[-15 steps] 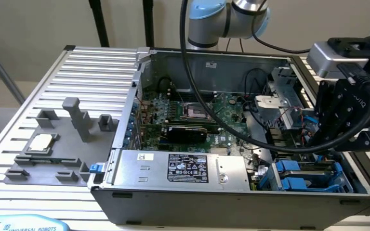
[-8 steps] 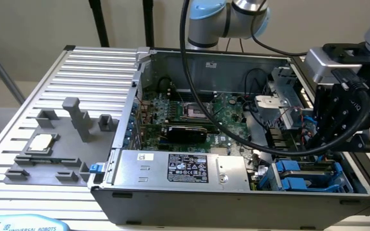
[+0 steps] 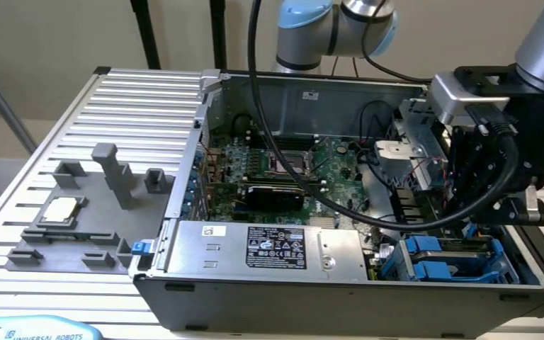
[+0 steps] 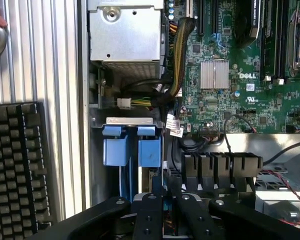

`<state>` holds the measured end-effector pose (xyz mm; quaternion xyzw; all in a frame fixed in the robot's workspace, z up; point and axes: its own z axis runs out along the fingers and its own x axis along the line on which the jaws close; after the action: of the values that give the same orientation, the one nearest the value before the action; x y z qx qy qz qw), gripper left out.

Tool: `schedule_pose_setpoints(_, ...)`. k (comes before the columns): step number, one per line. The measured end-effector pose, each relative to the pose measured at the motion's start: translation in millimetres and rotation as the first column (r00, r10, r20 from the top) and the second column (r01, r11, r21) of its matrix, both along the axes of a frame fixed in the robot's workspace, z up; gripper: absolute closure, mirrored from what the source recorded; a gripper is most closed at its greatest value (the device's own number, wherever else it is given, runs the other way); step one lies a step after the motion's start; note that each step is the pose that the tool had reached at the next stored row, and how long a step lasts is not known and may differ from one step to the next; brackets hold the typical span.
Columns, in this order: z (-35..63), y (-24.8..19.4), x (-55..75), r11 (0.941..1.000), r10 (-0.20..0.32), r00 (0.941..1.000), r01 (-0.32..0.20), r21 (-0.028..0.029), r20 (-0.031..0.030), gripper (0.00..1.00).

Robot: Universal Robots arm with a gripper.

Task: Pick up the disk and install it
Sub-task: 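Insert the second disk wire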

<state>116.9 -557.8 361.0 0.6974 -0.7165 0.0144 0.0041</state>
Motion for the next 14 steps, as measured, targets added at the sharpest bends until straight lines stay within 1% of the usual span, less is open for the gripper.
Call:
schedule_pose_setpoints(2,-2.2,0.0,-2.3,1.0,0.0,0.9999,0.0,0.0001,0.012,0.84)
schedule_pose_setpoints(5,-5.1,-0.2,-2.6,1.0,0.0,0.9995,0.0,0.0,0.0314,0.84)
schedule_pose_setpoints(7,-7.0,-0.6,-2.6,1.0,0.001,0.9991,-0.001,-0.0001,0.0434,0.84)
schedule_pose_setpoints(9,-9.1,-0.9,-2.6,1.0,0.0,0.9986,0.0,0.0,0.0523,0.84)
schedule_pose_setpoints(10,-9.7,-1.0,-2.5,1.0,0.001,0.9985,-0.001,0.0,0.0547,0.84)
schedule_pose_setpoints(11,-9.9,-1.2,-2.5,1.0,0.001,0.9984,-0.001,-0.0002,0.0558,0.84)
schedule_pose_setpoints(14,-10.3,-1.5,-2.6,1.0,0.0,0.9984,0.0,0.0,0.0562,0.84)
